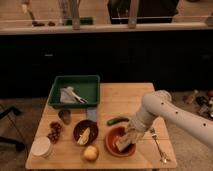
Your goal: Wipe red bowl with eraser
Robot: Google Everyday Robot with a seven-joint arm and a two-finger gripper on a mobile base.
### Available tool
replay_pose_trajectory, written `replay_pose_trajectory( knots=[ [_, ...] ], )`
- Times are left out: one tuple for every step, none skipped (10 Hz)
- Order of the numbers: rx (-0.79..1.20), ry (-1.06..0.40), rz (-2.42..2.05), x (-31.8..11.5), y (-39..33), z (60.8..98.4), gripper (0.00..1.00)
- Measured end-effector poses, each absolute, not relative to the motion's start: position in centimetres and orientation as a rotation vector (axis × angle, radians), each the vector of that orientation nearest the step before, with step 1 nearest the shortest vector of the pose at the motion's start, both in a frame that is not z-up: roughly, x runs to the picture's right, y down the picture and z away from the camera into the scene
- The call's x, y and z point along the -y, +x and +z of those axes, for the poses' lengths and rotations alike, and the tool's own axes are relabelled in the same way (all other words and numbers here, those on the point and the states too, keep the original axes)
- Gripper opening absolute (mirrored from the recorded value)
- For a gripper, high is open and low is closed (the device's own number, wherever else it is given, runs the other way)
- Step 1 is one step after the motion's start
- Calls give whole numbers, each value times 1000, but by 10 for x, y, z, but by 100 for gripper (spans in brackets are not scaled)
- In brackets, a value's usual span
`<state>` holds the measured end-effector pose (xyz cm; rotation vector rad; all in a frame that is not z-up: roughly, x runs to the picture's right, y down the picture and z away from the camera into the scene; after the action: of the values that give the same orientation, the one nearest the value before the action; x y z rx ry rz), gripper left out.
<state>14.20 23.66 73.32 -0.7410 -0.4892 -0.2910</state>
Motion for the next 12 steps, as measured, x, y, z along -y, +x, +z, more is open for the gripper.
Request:
replay_pose_trajectory(
  knots=[
    [476, -740, -270, -236, 149, 735, 1],
    [469, -731, -253, -233, 154, 739, 1],
    [468, -719, -244, -231, 155, 743, 1],
    [467, -708, -235, -228, 156, 747, 1],
    [470, -693, -228, -225, 155, 753, 1],
    [476, -682, -226, -222, 153, 757, 1],
    [481, -676, -229, -220, 150, 759, 1],
    [496, -665, -241, -218, 143, 762, 1],
    [506, -660, -250, -217, 138, 763, 1],
    [524, -654, -267, -216, 131, 762, 1],
    [550, -648, -292, -217, 120, 759, 1],
    [565, -648, -309, -219, 116, 755, 1]
  ],
)
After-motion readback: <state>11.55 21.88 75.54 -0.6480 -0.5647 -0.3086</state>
